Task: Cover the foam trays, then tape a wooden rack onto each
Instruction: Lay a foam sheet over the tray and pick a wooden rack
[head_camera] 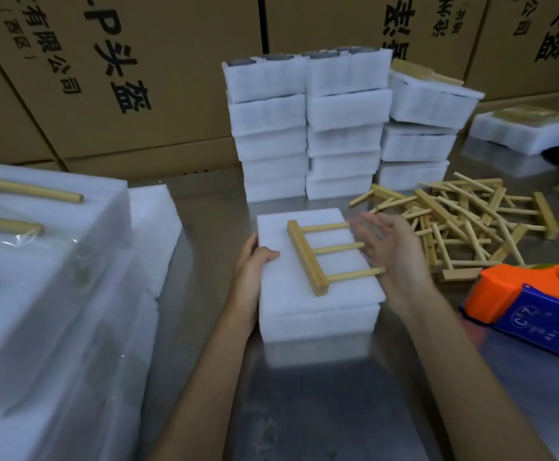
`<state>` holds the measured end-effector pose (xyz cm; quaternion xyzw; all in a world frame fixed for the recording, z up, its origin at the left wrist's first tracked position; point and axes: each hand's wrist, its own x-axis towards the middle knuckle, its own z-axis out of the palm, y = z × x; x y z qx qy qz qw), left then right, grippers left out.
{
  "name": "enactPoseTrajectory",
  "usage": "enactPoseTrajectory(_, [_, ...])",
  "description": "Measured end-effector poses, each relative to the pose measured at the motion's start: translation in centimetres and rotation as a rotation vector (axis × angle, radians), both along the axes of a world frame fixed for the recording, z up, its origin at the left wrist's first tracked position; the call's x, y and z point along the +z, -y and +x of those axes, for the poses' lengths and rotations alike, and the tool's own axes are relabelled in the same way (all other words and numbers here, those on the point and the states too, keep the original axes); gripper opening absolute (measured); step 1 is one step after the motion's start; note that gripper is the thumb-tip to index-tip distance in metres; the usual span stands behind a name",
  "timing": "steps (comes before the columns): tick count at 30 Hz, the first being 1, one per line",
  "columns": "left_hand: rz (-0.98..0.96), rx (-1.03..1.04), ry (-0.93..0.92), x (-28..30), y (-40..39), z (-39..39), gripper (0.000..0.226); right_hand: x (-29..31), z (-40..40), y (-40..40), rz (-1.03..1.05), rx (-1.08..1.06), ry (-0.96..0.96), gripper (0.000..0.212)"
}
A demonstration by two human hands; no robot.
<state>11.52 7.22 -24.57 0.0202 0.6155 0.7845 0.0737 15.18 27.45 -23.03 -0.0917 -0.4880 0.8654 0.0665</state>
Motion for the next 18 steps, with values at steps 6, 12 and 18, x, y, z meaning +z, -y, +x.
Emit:
enactPoseTrajectory(6, [0.082, -0.093, -0.030, 0.8, -0.6, 0.7, 0.053, -0.6, 1.0, 0.8, 0.272, 0.191, -0.019, 0.052])
enactPoseTrajectory(12, [0.065, -0.149, 0.057, 0.8, 0.1, 1.5, 0.065, 0.6, 2.1, 0.5, 0.184, 0.321, -0.150, 0.038])
enactPoseTrajectory(18, [-0.128, -0.114, 0.110, 1.9, 1.2, 1.3, 0.125, 0.1, 1.5, -0.1, 0.238, 0.270, -0.073, 0.051])
